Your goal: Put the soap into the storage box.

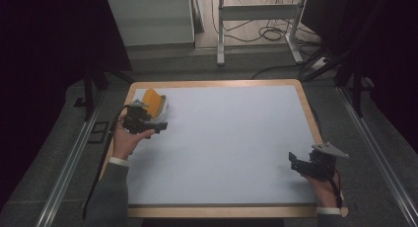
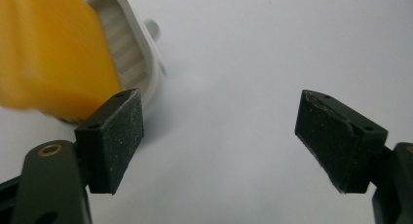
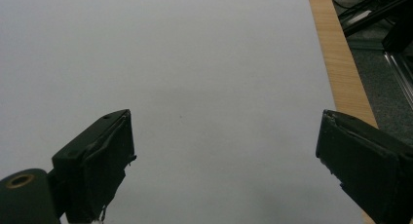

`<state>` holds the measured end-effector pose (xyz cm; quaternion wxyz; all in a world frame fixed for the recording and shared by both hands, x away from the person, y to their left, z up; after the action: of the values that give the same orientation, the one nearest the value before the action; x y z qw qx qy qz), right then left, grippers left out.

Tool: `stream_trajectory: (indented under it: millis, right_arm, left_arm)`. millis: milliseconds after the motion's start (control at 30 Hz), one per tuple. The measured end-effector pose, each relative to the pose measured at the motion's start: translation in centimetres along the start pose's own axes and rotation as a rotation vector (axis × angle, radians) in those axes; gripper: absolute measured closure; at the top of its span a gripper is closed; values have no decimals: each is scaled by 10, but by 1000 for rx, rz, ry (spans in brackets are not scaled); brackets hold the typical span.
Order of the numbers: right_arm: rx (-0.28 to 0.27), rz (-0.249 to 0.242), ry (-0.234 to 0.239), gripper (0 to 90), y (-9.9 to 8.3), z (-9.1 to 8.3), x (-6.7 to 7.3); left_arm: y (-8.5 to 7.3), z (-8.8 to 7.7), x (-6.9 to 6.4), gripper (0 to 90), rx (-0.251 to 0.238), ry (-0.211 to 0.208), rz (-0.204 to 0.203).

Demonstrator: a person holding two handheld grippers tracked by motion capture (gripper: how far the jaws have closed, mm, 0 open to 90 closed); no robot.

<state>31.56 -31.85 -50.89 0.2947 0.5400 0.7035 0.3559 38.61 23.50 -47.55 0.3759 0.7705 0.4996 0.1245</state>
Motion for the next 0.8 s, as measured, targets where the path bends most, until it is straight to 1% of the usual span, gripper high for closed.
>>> stream_trajectory:
  millis: [33, 67, 100, 133, 167, 200, 333, 400, 467, 500, 567, 667, 767, 800]
  right_arm:
    - [0, 0, 0, 70, 0, 0, 0]
    - [-2, -3, -1, 71, 0, 0, 0]
    - [-2, -3, -1, 71, 0, 0, 0]
    - [-2, -4, -1, 70, 0, 0, 1]
    - [-3, -6, 1, 71, 0, 0, 1]
    - [-3, -8, 1, 70, 0, 0, 1]
    - [-4, -9, 4, 70, 1, 0, 2]
    - [-8, -10, 2, 70, 1, -1, 3]
    - [-14, -14, 1, 70, 2, -2, 3]
    - [-15, -13, 1, 70, 2, -2, 3]
    - [-17, -15, 2, 70, 2, -2, 3]
    - [-21, -22, 6, 70, 2, -2, 4]
    - [-41, -37, 6, 71, 3, -3, 5]
    - [-50, -45, 9, 71, 3, -4, 6]
  left_arm:
    - [0, 0, 0, 189, 0, 0, 0]
    - [-11, 0, -3, 189, -3, -21, -15]
    - [-11, 0, -3, 189, -3, -21, -15]
    - [-18, 0, -5, 189, -4, -31, -20]
    - [-28, 0, -6, 189, 0, -30, -23]
    - [-34, 0, -8, 189, 1, -26, -29]
    - [-51, -1, -11, 189, 0, -32, -28]
    - [-58, -1, -12, 190, -7, -38, -35]
    - [-62, 0, -11, 200, -3, -48, -40]
    - [-63, -1, -10, 201, 5, -48, -34]
    - [-64, -2, -10, 204, -7, -42, -38]
    - [-65, -2, -11, 212, -23, -42, -40]
    - [-65, 0, -12, 212, -23, -48, -42]
    - [-67, 2, -13, 211, -24, -58, -51]
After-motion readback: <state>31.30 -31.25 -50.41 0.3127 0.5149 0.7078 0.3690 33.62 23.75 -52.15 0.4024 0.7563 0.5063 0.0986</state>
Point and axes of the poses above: each handheld gripper's, and its own axes: z roughly forward along the jaws, y roughly out of its top, x roughly to its left, the point moved 1 cm from there along z, roughly forward along the jaws, and after that the axes turned 2 degrees about -z, right-handed, at the moved point
